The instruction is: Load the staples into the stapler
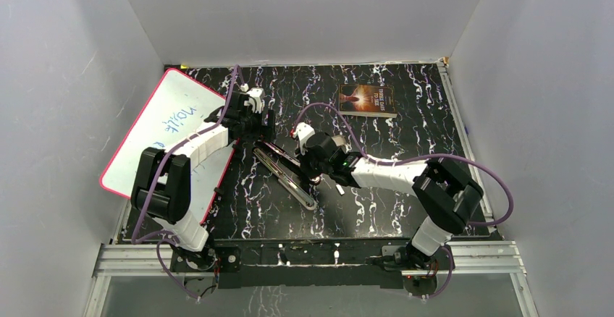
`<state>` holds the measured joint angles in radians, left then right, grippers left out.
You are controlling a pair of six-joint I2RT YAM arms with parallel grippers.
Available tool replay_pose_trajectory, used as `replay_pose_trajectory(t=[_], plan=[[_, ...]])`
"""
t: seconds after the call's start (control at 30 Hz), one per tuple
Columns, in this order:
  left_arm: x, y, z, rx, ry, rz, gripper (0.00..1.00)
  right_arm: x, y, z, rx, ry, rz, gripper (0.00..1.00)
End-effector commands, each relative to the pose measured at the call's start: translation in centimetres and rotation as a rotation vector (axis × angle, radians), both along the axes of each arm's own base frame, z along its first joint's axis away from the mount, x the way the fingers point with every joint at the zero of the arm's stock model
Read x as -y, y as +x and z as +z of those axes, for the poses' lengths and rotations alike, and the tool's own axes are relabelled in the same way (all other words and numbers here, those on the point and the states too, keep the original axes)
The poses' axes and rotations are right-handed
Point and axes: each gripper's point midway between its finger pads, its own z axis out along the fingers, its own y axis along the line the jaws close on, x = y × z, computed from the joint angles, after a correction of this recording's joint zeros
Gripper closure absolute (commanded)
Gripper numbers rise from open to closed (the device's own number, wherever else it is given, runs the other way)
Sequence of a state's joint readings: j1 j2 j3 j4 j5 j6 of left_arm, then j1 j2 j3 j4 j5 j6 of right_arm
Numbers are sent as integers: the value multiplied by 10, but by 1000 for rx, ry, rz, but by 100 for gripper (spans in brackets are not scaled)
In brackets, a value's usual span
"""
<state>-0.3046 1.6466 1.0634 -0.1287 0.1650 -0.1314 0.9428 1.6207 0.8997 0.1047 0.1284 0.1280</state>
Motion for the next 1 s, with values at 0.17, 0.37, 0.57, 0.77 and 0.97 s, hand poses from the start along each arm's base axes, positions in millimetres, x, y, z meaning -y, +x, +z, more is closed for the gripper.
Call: replay_pose_trajectory(t=[0.17, 0.37, 0.57, 0.77, 0.97], plan=[[2, 8, 14, 30, -10, -4, 9, -9, 5, 9, 13, 24, -7, 100], [2, 7, 13, 26, -8, -5, 9, -6, 5, 5, 7, 3, -17, 100], [2, 8, 13, 27, -10, -5, 9, -3, 5, 0, -2, -21, -23, 100], [2, 8, 13, 27, -10, -5, 9, -6, 6, 4, 2, -15, -16, 100], [2, 8, 13, 27, -10, -6, 9, -10, 8, 19, 38, 30, -11, 100]])
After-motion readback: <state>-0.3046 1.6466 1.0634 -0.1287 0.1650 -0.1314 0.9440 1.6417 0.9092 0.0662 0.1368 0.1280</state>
